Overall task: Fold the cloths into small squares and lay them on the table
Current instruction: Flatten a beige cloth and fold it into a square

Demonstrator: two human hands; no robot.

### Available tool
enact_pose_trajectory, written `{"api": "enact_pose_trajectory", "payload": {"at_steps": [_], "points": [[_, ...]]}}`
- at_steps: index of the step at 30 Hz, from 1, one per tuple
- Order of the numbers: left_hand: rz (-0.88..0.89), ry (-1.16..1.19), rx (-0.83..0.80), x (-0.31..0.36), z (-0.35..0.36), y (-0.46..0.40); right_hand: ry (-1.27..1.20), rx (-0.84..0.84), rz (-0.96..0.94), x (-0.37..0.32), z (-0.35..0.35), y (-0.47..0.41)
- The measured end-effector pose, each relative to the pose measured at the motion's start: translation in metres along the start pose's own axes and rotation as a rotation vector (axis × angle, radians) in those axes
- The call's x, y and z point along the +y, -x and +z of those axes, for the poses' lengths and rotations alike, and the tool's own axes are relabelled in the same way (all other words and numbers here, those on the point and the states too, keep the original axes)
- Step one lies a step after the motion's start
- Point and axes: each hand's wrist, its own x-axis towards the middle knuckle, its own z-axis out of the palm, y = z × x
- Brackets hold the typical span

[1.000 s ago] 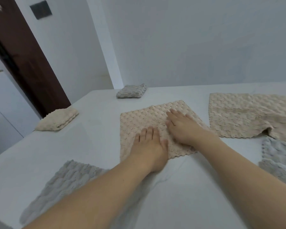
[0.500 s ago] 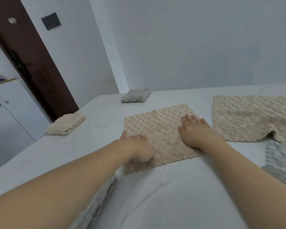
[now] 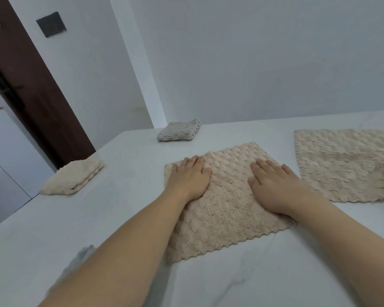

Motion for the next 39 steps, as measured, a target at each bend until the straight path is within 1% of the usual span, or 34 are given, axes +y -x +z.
{"api": "enact_pose_trajectory", "payload": {"at_steps": [3,5,9,11,13,16,24,26,29,31,32,35,36,39], "points": [[0.016,0.004,0.023,-0.004,0.006,-0.006,0.012,-0.009,0.015,-0.003,-0.007,-0.001],[0.025,0.009,0.04,-0.004,0.006,-0.008,-0.004,0.02,0.017,-0.007,-0.014,-0.006],[0.053,0.033,0.045,-0.006,0.009,-0.007,-0.072,0.103,-0.085,-0.027,-0.031,-0.041],[0.057,0.033,0.057,-0.007,0.009,-0.008,-0.082,0.085,-0.129,-0.038,-0.03,-0.064],[0.05,0.029,0.059,-0.008,0.011,-0.01,-0.045,0.021,-0.144,-0.045,-0.015,-0.078],[0.036,0.018,0.059,-0.008,0.012,-0.012,0.014,-0.012,-0.124,-0.041,0.007,-0.089],[0.04,0.023,0.029,-0.015,0.008,-0.008,-0.003,-0.008,0.049,0.002,-0.002,-0.096],[-0.003,0.009,0.024,-0.026,0.007,-0.004,-0.004,0.004,0.057,0.005,-0.001,-0.097],[-0.172,-0.062,0.006,-0.046,-0.002,0.004,-0.01,0.016,0.052,0.003,0.0,-0.098],[-0.258,-0.143,-0.002,-0.044,-0.011,0.009,-0.007,0.036,0.053,0.001,-0.001,-0.096],[-0.24,-0.16,0.012,-0.034,-0.014,0.013,-0.004,0.045,0.051,0.001,-0.001,-0.096],[-0.008,-0.035,0.042,0.012,-0.004,0.032,0.0,0.048,0.049,0.0,-0.001,-0.095],[0.037,-0.002,0.035,0.023,0.003,0.04,0.0,0.044,0.051,0.0,0.0,-0.095],[0.033,0.011,0.038,0.026,0.019,0.047,0.004,0.037,0.051,0.0,-0.001,-0.096]]}}
